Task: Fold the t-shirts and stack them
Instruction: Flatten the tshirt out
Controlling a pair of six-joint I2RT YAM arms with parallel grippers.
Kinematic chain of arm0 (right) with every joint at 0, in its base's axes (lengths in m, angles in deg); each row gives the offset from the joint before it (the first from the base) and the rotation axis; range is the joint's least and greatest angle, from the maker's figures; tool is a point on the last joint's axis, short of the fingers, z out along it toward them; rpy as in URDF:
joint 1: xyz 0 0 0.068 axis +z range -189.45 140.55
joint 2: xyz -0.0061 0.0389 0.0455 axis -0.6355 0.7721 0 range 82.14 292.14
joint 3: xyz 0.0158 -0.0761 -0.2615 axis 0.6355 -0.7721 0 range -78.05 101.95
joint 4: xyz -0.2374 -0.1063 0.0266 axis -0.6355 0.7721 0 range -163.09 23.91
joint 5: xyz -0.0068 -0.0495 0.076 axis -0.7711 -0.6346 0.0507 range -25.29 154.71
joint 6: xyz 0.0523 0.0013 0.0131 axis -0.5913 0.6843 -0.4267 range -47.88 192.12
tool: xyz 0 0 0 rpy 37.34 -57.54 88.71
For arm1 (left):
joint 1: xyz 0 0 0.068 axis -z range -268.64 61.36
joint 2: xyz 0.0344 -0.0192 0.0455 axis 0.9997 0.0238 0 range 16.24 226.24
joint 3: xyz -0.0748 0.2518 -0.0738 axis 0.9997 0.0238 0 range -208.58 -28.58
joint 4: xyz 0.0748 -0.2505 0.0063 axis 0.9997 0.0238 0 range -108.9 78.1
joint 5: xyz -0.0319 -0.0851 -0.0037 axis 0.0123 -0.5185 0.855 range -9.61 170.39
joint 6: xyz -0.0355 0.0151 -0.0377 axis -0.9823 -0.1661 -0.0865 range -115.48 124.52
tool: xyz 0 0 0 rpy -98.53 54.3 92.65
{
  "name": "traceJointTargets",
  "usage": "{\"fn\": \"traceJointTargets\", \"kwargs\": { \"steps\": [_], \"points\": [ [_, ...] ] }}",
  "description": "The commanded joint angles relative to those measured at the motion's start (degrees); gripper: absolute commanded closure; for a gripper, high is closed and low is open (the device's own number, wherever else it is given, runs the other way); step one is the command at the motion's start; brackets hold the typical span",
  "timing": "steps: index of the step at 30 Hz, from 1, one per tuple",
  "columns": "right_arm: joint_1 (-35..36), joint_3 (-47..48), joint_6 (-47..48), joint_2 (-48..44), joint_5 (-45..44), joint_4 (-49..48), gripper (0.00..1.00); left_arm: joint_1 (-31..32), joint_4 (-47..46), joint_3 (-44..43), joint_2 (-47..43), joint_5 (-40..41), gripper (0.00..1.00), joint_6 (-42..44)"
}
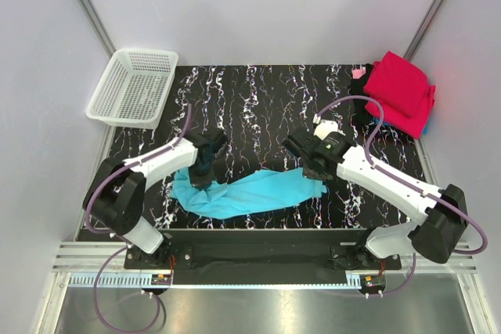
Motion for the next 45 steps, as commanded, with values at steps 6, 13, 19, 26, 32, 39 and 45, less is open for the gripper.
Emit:
{"fn": "traceJointTargets", "kwargs": {
  "steps": [6, 13, 19, 26, 32, 39, 45],
  "points": [
    [-8.36, 1.02, 8.27, 5.05, 1.46, -7.37, 1.0, -10.53, -1.07, -14.62, 9.62, 0.07, 1.0, 6.18],
    [-18.9, 7.43, 18.37, 11.81, 2.6, -12.03, 1.0, -12.9, 0.25, -29.76, 17.03, -1.15, 1.0, 9.87],
    [-24.27, 16.93, 24.44, 16.83, 2.6, -13.26, 1.0, -16.33, 7.53, -43.12, 16.78, -1.69, 1.0, 11.89],
    [-24.45, 15.29, 23.67, 13.24, 13.19, -11.86, 1.0, -16.42, 9.39, -35.09, 4.23, -4.93, 1.0, 13.04],
    [-22.17, 1.41, 19.62, 2.87, 22.62, -12.38, 1.0, -12.21, 5.35, -11.9, -10.63, -6.78, 1.0, 7.52],
    [-21.73, -1.7, 19.62, -2.23, 23.17, -9.93, 1.0, -4.75, 3.77, 0.1, -19.61, -6.7, 0.24, 2.58],
    [-21.73, -1.43, 19.62, -3.12, 22.55, -9.31, 1.0, -2.45, 3.85, 2.31, -23.22, -6.52, 0.16, 0.21]
  ]
}}
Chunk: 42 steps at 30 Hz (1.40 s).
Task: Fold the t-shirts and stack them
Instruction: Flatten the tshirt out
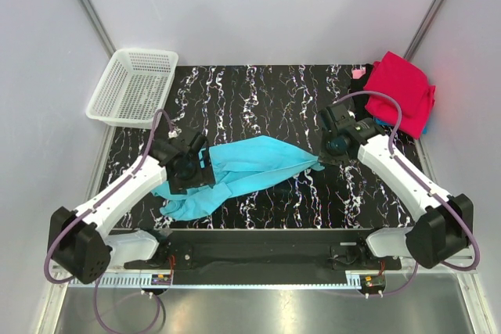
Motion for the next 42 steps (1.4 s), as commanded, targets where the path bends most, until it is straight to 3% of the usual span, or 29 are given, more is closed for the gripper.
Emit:
{"fn": "traceJointTargets", "kwargs": {
  "steps": [1, 13, 21, 30, 42],
  "points": [
    [0.32, 0.43, -0.29, -1.76, 0.56, 0.57, 1.0, 0.81, -2.25, -0.25, -3.0, -0.53, 0.16, -2.13],
    [0.76, -1.07, -1.17, -3.17, -0.58, 0.66, 1.0, 3.88, -6.28, 3.71, 2.79, -0.44, 0.25, -2.92],
    [0.85, -1.42, -1.35, -3.78, -0.4, 0.57, 1.0, 3.8, -10.24, -2.53, 10.08, -2.55, 0.4, -0.38],
    [0.85, -1.16, -1.26, -3.87, -0.93, 0.57, 1.0, 3.8, -11.38, -8.95, 17.46, -2.9, 0.45, 2.17],
    [0.94, -1.42, -1.17, -4.57, -1.63, 0.92, 1.0, 3.27, -15.78, -7.37, 24.41, -2.73, 0.51, 2.26]
  ]
}}
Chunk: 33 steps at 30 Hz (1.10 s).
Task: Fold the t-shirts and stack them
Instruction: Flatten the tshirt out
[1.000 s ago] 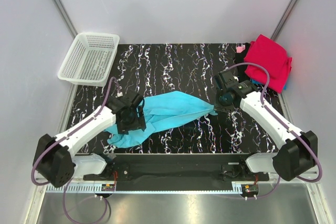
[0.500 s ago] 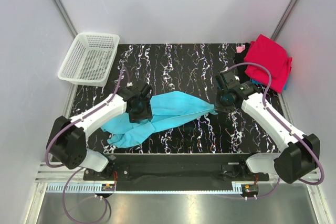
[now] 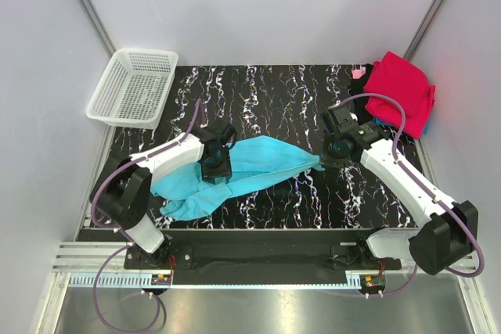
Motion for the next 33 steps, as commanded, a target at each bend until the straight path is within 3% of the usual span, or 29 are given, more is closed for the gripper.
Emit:
{"fn": "traceJointTargets", "kwargs": {
  "steps": [1, 10, 23, 33],
  "points": [
    [0.5, -0.07, -0.17, -1.86, -1.39, 0.55, 1.0, -0.55, -3.82, 0.78, 1.2, -0.78, 0.51, 1.26],
    [0.5, -0.33, -0.78, -2.83, -2.1, 0.64, 1.0, -3.28, -7.87, 3.51, 3.75, -2.37, 0.53, 3.1],
    [0.59, -0.33, -0.87, -1.6, -2.36, 0.55, 1.0, -3.63, -7.17, 4.04, -2.22, -5.88, 0.65, 2.84],
    [0.5, -0.5, -1.04, -0.98, -2.19, 0.2, 1.0, -3.46, -5.94, 4.92, -3.9, -7.99, 0.52, 4.68]
  ]
}}
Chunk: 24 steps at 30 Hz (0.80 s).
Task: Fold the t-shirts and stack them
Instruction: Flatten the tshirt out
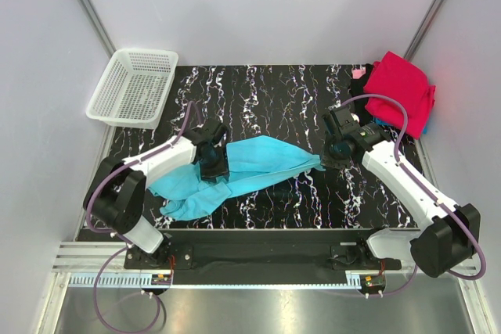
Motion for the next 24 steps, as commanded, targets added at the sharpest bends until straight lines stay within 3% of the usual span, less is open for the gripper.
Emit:
{"fn": "traceJointTargets", "kwargs": {
  "steps": [1, 13, 24],
  "points": [
    [0.48, -0.02, -0.59, 0.04, -1.62, -0.35, 1.0, -0.09, 0.34, 0.81, -0.94, -1.98, 0.52, 1.82],
    [0.48, -0.64, -0.59, -0.49, -2.32, -0.35, 1.0, -0.18, 0.95, 1.86, 2.04, 0.13, 0.55, 0.77],
    [0.57, -0.73, -0.67, -0.75, -2.23, -0.09, 1.0, -0.18, -0.81, 1.33, 5.21, -0.14, 0.68, 2.17]
  ]
}}
